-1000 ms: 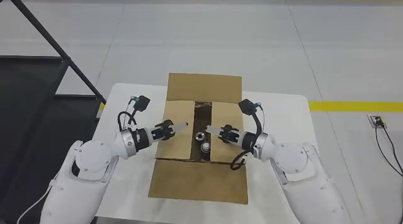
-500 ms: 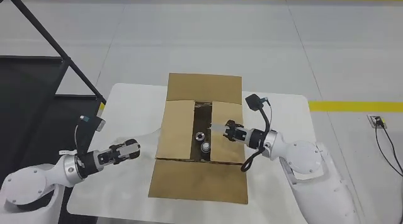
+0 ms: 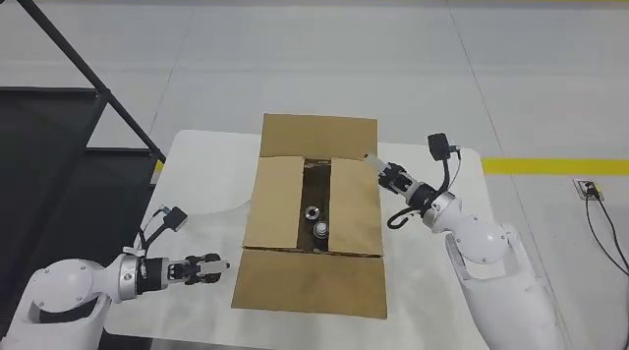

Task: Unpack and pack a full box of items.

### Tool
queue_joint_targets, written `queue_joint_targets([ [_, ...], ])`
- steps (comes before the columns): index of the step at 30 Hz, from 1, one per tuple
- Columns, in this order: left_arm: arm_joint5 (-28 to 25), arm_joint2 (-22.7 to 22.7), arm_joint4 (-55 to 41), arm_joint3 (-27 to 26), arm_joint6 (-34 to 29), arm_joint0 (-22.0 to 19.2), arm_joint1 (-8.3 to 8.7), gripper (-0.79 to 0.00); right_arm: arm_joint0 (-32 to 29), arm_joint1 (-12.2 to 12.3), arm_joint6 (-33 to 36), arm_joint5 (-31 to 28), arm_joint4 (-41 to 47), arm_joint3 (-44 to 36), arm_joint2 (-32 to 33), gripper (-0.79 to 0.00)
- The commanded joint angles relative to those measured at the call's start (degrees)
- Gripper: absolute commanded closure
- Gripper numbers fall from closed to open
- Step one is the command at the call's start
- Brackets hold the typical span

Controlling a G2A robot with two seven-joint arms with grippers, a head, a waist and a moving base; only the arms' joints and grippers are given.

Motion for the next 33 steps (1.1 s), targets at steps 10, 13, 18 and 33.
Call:
queue_joint_targets([
  [10, -2.2, 7.5, 0.9, 0.3, -0.4, -2.5, 0.11, -0.785, 15.3, -2.3, -12.2, -1.4, -4.1, 23.1, -8.1, -0.785],
  [13, -2.3, 8.4, 1.1, 0.2, -0.1, -2.2, 0.24, -0.785, 19.4, -3.2, -14.4, -2.5, -4.1, 29.9, -10.4, -0.785],
  [18, -2.3, 9.4, 1.0, 0.0, 1.1, -2.0, 0.46, -0.785, 24.9, -4.7, -15.9, -5.1, -3.0, 39.7, -13.1, -0.785],
  [33, -0.6, 7.2, -6.2, -3.0, 4.6, -1.4, 1.4, -0.785, 30.3, -4.9, -2.2, -20.1, 8.3, 50.8, -10.3, -0.785],
])
